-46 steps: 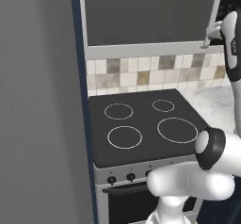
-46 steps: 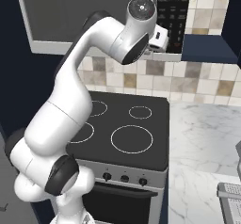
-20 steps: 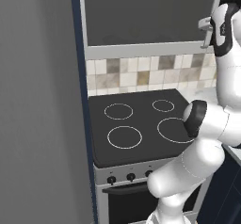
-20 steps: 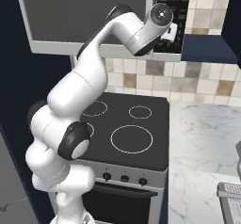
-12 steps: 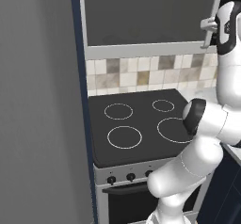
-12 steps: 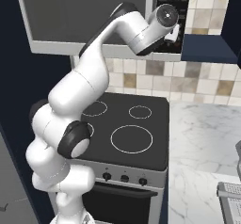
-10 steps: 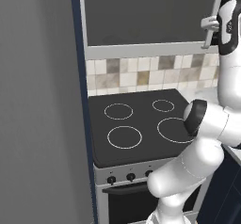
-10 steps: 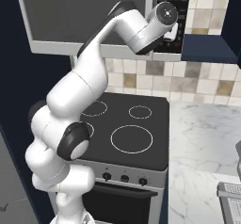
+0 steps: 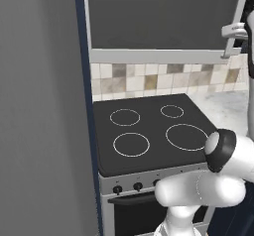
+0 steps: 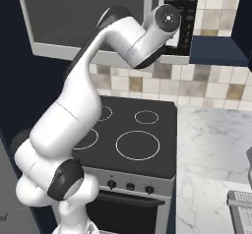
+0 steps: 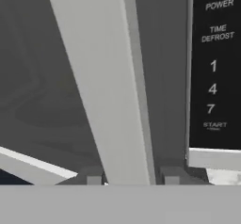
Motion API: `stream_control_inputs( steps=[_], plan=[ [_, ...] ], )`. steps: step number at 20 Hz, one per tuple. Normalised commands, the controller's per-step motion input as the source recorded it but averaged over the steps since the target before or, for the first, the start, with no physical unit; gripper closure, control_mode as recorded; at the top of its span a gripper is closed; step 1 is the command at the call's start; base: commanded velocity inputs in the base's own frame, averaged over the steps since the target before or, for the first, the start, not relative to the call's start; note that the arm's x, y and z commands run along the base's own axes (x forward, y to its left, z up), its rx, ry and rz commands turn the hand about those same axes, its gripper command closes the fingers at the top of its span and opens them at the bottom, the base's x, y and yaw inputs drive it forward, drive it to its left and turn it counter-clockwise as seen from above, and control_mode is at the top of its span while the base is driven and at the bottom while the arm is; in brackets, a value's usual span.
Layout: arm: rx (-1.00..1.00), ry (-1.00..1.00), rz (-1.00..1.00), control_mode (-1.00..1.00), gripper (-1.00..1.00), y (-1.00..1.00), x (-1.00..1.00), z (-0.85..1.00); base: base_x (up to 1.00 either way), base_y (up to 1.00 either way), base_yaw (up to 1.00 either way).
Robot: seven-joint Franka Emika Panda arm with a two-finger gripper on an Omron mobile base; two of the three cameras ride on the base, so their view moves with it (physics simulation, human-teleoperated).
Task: Retrieve the reheated potato from the microwave, then place the potato, cheese, and condiment on the cutting board.
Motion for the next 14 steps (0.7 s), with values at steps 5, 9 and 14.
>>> stream_control_inputs(
  steps=[5, 9, 14],
  plan=[
    [-0.12, -0.05, 0.00, -1.00, 1.00, 0.65, -1.00, 0.01, 0.00, 0.00, 0.00],
    [-0.09, 0.00, 0.00, -1.00, 1.00, 0.72, -1.00, 0.02, 0.00, 0.00, 0.00],
    [-0.05, 0.00, 0.00, -1.00, 1.00, 0.78, -1.00, 0.01, 0.00, 0.00, 0.00]
  ],
)
